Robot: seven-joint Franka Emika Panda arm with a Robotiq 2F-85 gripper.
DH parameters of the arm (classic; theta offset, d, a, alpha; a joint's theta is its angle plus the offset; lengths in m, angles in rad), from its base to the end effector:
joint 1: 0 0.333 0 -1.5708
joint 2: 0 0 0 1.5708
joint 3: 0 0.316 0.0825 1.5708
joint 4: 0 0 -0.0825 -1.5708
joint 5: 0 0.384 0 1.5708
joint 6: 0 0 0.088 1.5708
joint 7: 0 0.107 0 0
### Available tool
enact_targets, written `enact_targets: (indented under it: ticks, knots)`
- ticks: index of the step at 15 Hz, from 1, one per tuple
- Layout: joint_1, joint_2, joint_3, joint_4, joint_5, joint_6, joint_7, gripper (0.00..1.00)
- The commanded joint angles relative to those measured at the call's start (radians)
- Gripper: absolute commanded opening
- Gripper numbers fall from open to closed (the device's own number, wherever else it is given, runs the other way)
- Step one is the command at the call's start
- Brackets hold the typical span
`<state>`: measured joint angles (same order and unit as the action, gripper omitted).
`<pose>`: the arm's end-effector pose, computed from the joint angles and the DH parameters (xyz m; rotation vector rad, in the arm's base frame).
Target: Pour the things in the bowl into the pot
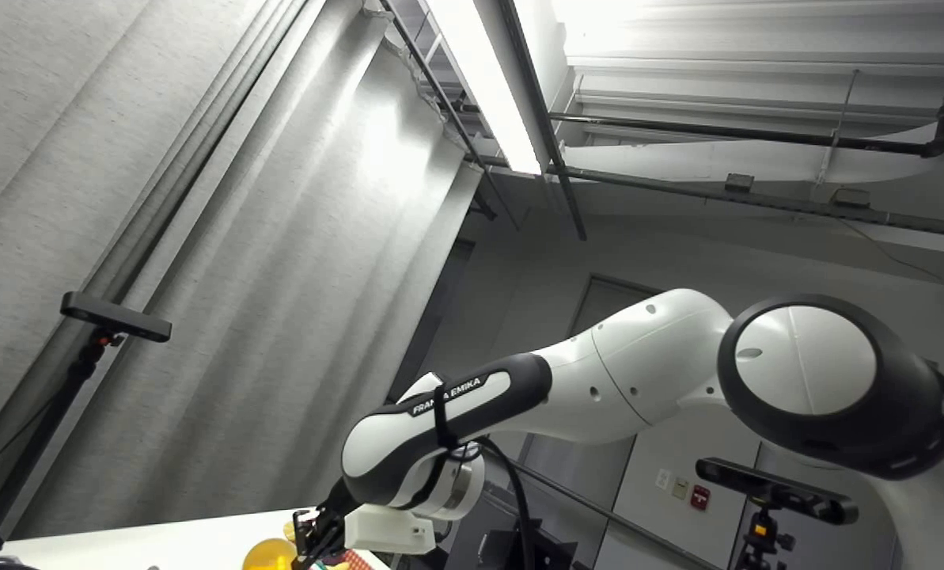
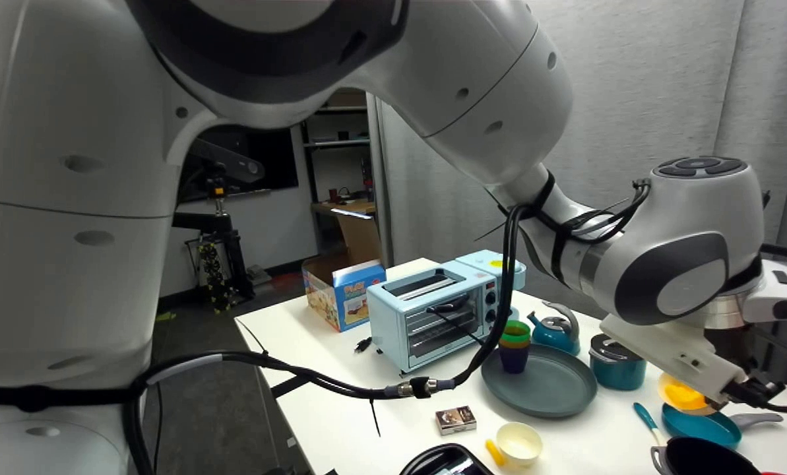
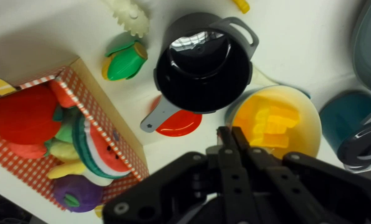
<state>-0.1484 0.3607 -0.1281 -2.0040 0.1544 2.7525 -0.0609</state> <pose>0.6137 -0.1759 0.3195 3.0165 -0.5019 0.6098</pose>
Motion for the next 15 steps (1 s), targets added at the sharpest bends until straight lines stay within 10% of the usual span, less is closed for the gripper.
enact_targets:
  ticks: [1,15]
  knots:
    - [-0.011,-0.010,-0.045,-0.017,-0.063,0.056,0.044,0.01]
    - [0.012,0.110,-0.048,-0.083,-0.146,0.138,0.055,0.01]
